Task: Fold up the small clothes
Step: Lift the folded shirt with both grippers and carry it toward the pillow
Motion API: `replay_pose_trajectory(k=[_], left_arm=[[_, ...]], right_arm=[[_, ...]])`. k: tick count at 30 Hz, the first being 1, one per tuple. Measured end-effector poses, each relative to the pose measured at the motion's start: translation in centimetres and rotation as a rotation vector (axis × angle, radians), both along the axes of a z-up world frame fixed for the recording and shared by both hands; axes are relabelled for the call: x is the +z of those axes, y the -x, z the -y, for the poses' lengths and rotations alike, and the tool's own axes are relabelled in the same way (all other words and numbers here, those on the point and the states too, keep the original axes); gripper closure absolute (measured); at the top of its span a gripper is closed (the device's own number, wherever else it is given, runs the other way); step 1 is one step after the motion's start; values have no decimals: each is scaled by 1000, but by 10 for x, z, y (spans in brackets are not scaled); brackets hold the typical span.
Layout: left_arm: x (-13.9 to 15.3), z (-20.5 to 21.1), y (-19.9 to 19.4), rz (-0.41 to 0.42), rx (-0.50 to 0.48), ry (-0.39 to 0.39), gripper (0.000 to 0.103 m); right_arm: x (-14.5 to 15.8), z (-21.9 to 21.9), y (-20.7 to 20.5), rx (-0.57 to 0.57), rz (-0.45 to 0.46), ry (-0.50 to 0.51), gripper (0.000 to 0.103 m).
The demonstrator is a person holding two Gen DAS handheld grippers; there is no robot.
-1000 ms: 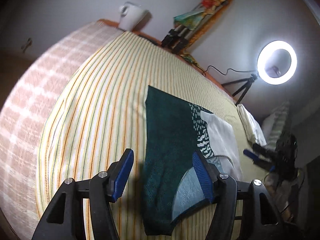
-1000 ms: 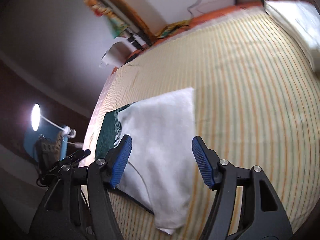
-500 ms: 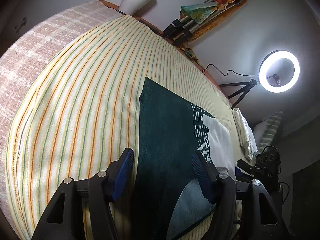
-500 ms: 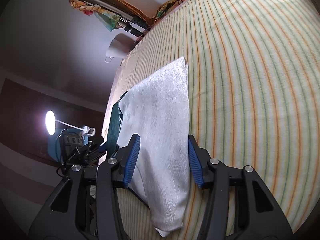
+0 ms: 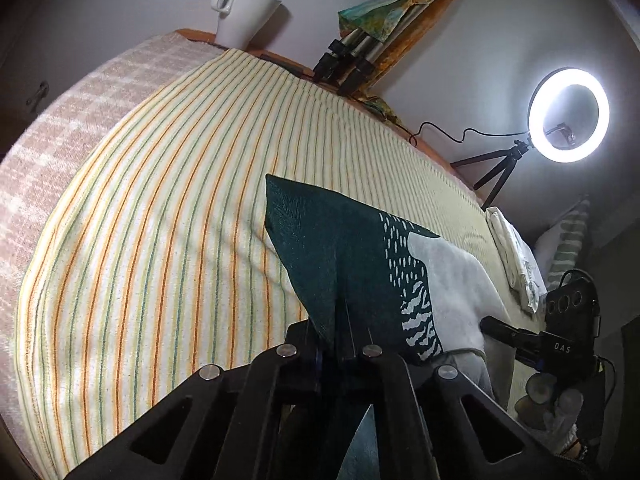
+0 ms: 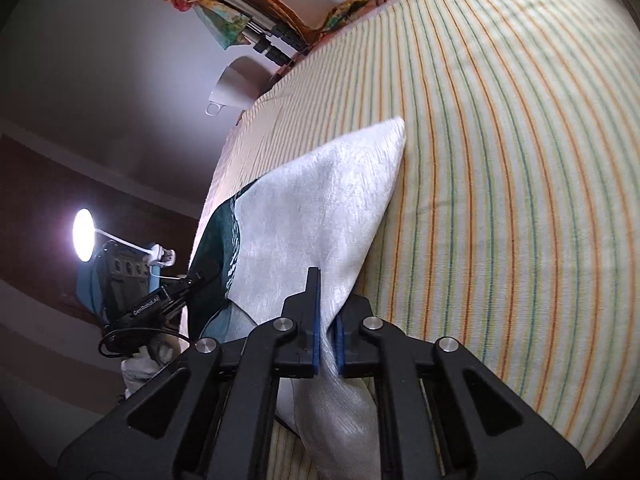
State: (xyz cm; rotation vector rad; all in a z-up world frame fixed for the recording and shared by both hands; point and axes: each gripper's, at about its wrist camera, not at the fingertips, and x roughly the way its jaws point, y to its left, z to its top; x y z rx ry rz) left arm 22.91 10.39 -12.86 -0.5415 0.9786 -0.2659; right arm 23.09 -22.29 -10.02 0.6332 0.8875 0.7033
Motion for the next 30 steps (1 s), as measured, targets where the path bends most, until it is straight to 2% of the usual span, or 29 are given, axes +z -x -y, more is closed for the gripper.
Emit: replay_pose_trajectory(k=[7, 11, 13, 21, 30], left_arm=[[41, 20, 9, 97, -38, -72, 103], [53, 30, 11, 123, -54, -92, 103], [55, 33, 12, 120, -58, -69, 103], [75, 62, 6, 152, -98, -71, 103], [100, 130, -30, 194, -186, -57, 103]], right_arm=[[40, 3, 15, -8, 110, 77, 99], [54, 7, 20, -6, 145, 95, 99], [58, 11, 22, -13, 152, 95, 99], [72, 38, 36, -45, 195, 119, 99], [97, 94, 43, -105, 251, 155, 99]])
